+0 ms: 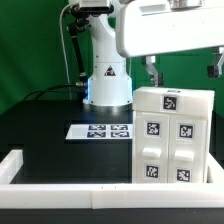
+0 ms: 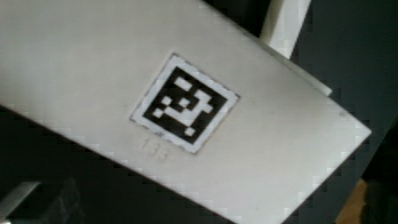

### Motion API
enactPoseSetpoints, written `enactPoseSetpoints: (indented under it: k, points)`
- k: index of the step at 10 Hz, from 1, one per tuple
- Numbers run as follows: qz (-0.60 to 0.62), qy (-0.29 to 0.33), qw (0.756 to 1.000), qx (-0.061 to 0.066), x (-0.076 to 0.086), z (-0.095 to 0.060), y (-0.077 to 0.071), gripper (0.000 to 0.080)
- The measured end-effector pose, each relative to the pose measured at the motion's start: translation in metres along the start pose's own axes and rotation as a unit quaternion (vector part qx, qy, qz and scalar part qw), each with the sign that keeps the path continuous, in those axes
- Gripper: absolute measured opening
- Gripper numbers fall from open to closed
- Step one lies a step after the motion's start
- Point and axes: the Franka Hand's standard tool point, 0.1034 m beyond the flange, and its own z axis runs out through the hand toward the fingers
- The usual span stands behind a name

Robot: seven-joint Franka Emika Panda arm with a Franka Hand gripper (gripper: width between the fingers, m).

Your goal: Assemble cabinet

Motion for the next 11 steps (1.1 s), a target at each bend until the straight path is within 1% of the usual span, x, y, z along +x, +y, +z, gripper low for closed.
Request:
enactPoseSetpoints:
  k: [3,4,5,7,9,10,11]
  points:
    - [-0.102,-0.002,0.995,0.000,-0.001,0.001,0.001,0.0797]
    - [-0.155,0.000,0.988,-0.006,-0.001,0.002,0.002,0.0797]
    - [-0.221,0.006,0.975,-0.015,0.000,0.005,-0.001,0.0797]
    - [-0.305,0.000,0.952,-0.017,-0.003,0.009,-0.003,0.0797]
    - [-0.369,-0.005,0.929,-0.015,-0.006,0.013,0.000,0.0797]
    - [-0.381,-0.007,0.925,-0.014,-0.007,0.015,0.001,0.0797]
    - [-0.378,-0.009,0.926,-0.013,-0.009,0.017,0.002,0.0797]
